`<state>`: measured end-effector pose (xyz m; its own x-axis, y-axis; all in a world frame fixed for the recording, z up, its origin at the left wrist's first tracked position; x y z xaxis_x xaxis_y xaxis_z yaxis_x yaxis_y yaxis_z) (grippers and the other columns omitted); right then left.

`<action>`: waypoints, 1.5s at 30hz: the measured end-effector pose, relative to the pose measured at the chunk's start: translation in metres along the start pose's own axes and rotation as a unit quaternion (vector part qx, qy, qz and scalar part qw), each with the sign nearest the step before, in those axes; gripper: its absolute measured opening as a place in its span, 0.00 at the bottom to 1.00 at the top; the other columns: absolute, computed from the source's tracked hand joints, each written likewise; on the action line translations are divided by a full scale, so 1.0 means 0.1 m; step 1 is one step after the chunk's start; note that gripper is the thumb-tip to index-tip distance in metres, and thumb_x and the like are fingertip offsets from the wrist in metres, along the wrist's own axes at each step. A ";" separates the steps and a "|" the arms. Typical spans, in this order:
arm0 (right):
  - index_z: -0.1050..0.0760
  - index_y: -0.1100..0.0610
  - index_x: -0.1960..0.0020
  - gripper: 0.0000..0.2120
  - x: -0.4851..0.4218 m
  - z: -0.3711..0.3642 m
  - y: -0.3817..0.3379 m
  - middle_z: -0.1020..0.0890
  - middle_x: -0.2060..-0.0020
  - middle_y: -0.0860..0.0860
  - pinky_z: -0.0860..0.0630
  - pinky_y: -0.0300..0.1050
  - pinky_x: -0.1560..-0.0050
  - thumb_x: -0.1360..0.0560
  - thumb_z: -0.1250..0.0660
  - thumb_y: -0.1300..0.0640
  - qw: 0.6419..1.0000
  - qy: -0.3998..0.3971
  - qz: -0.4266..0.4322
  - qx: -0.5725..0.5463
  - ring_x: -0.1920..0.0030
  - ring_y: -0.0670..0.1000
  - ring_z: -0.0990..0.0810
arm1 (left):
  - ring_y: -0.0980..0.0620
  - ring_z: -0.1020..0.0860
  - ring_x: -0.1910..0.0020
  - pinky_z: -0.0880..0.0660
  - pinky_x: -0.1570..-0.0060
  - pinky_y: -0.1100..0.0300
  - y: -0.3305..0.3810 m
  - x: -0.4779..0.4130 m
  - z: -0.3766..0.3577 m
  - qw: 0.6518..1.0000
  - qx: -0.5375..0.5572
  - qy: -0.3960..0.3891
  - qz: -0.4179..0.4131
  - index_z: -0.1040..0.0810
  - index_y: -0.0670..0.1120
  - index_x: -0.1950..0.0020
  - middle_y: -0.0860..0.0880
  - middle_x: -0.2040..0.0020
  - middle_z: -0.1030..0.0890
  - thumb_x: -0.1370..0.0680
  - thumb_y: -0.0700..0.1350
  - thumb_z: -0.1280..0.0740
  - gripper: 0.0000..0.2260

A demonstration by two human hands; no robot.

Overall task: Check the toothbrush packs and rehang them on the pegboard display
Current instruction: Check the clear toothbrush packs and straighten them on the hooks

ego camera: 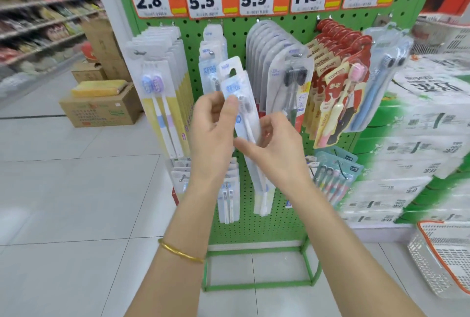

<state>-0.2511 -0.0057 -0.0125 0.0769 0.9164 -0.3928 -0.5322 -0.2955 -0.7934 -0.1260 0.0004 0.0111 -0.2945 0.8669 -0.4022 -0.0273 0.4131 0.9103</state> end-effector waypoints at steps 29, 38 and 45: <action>0.36 0.58 0.52 0.20 -0.47 -0.46 -0.31 0.30 0.59 0.53 0.39 0.42 0.72 0.26 0.32 0.44 0.994 -0.027 0.006 0.105 0.65 0.52 0.32 | 0.67 0.25 0.59 0.29 0.58 0.73 -0.06 -0.61 0.16 0.992 -0.115 0.030 -0.037 0.30 0.50 0.46 0.57 0.54 0.23 0.21 0.42 0.35 0.07; 0.29 0.62 0.44 0.10 -0.81 -0.01 -0.82 0.21 0.56 0.57 0.24 0.53 0.56 0.22 0.45 0.66 0.981 0.023 0.093 0.166 0.60 0.59 0.21 | 0.57 0.25 0.57 0.27 0.55 0.62 -0.10 -0.72 0.14 0.984 -0.173 0.012 -0.048 0.30 0.50 0.44 0.54 0.52 0.23 0.20 0.43 0.37 0.07; 0.22 0.61 0.42 0.16 -1.50 0.05 -1.12 0.19 0.45 0.58 0.22 0.53 0.47 0.23 0.45 0.69 0.977 -0.022 0.097 0.189 0.50 0.59 0.19 | 0.46 0.24 0.49 0.25 0.50 0.46 -0.09 -0.70 0.12 0.960 -0.251 0.030 -0.120 0.29 0.46 0.40 0.49 0.47 0.23 0.23 0.45 0.37 0.12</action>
<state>-0.2077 -0.1088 0.1379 -0.0875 0.8665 -0.4914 -0.8074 -0.3506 -0.4745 -0.0937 -0.0607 0.0300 -0.2749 0.7396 -0.6143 -0.5547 0.3999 0.7297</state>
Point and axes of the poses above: each hand's wrist, its own x-axis away from the middle knuckle, its own z-axis out of the back of the hand, y = z × x, the point moved 5 cm from there along -x, towards the middle knuckle
